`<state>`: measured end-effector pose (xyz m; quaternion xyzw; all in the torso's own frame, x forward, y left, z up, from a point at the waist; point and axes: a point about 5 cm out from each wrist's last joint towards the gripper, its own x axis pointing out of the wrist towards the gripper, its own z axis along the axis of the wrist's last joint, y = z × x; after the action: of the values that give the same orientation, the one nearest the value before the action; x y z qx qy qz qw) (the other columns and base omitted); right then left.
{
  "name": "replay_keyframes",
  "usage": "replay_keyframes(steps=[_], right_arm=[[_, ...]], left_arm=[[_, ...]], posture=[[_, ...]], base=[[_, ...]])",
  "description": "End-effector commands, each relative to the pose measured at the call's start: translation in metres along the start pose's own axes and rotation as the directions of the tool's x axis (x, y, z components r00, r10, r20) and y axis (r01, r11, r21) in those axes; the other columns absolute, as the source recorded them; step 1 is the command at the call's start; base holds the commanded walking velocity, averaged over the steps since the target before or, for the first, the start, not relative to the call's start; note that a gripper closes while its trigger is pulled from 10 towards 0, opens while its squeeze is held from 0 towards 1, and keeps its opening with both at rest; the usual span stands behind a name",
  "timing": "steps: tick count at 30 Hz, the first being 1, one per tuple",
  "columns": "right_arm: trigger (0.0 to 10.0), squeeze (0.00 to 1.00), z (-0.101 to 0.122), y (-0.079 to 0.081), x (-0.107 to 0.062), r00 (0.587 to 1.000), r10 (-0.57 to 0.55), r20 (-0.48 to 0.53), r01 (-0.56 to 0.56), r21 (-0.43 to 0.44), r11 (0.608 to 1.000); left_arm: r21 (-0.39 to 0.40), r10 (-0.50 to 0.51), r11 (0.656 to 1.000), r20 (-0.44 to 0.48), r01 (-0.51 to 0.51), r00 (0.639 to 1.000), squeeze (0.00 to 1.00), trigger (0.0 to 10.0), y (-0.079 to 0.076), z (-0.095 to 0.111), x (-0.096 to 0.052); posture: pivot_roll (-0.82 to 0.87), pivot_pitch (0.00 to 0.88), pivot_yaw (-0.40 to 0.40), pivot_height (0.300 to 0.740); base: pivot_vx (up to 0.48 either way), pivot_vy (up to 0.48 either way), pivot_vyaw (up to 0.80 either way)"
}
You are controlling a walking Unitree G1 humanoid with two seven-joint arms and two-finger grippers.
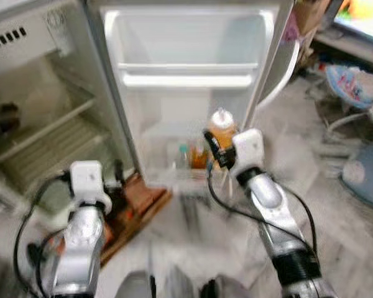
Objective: Restocking fridge
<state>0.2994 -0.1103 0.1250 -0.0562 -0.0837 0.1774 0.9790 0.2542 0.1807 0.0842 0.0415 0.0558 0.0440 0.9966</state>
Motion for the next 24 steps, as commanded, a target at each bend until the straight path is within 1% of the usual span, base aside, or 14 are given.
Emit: replay_keyframes(steps=[1,2,3,4,10,14,19,21,22,23,24], right_arm=[[10.0,0.0,0.009,0.01,0.006,0.999,0.031,0.038,-0.031,0.012,0.999],[10.0,0.0,0.009,0.01,0.006,0.999,0.03,0.037,-0.03,0.013,0.999],[10.0,0.0,0.008,0.01,0.006,0.999,0.03,0.036,-0.03,0.012,0.999],[10.0,0.0,0.008,0.01,0.005,0.999,0.029,0.035,-0.029,0.012,1.0],[10.0,0.0,0.008,0.01,0.006,0.999,0.025,0.033,-0.025,0.012,1.0],[10.0,0.0,0.008,0.01,0.007,0.999,0.021,0.034,-0.022,0.011,1.0],[10.0,0.0,0.008,0.009,0.007,0.999,0.018,0.03,-0.018,0.01,1.0],[10.0,0.0,0.008,0.009,0.007,0.999,0.017,0.031,-0.017,0.009,1.0],[10.0,0.0,0.008,0.009,0.007,0.999,0.015,0.031,-0.016,0.007,1.0],[10.0,0.0,0.008,0.009,0.007,0.999,0.014,0.031,-0.014,0.005,1.0],[10.0,0.0,0.008,0.009,0.007,0.999,0.014,0.03,-0.014,0.004,1.0]], left_arm=[[0.014,0.028,1.0,-0.013,-0.028,1.0,0.0,10.0,0.011,-0.002,-0.002],[0.001,0.014,1.0,-0.01,-0.014,1.0,0.0,10.0,0.01,-0.002,-0.001],[0.01,0.022,1.0,-0.02,-0.021,1.0,0.0,10.0,0.01,-0.003,-0.001],[0.001,0.023,1.0,-0.019,-0.023,1.0,0.0,10.0,0.01,-0.003,-0.001],[-0.006,-0.004,1.0,-0.011,0.004,1.0,0.0,10.0,0.007,-0.002,-0.002],[0.011,0.0,1.0,-0.024,0.0,1.0,0.0,10.0,0.007,-0.003,-0.002],[0.013,-0.006,1.0,-0.033,0.006,0.999,0.0,10.0,0.006,-0.005,-0.002],[0.016,-0.022,1.0,-0.023,0.022,0.999,0.0,10.0,0.005,-0.004,-0.003],[0.02,-0.036,0.999,-0.01,0.036,0.999,0.0,10.0,0.003,-0.002,-0.003],[-0.001,-0.049,0.999,-0.003,0.049,0.999,0.0,10.0,0.001,-0.002,-0.003],[-0.005,-0.054,0.999,-0.001,0.054,0.999,0.0,10.0,0.0,-0.001,-0.004]], posture=[[0.14,0.084,-0.044,0.74],[0.14,0.084,-0.043,0.74],[0.14,0.084,-0.043,0.74],[0.14,0.084,-0.043,0.74],[0.14,0.084,-0.044,0.74],[0.14,0.087,-0.044,0.74],[0.14,0.087,-0.044,0.74],[0.14,0.09,-0.043,0.74],[0.14,0.092,-0.042,0.74],[0.14,0.092,-0.043,0.74],[0.14,0.092,-0.043,0.74]], base=[[0.0,0.442,0.0],[0.0,0.461,0.0],[0.0,0.469,0.0],[0.0,0.48,0.0],[0.0,0.48,0.0],[0.0,0.0,0.0],[0.0,0.475,0.0],[0.0,0.48,0.0],[0.0,0.0,0.0],[0.0,0.0,0.0],[0.0,0.0,0.0]])
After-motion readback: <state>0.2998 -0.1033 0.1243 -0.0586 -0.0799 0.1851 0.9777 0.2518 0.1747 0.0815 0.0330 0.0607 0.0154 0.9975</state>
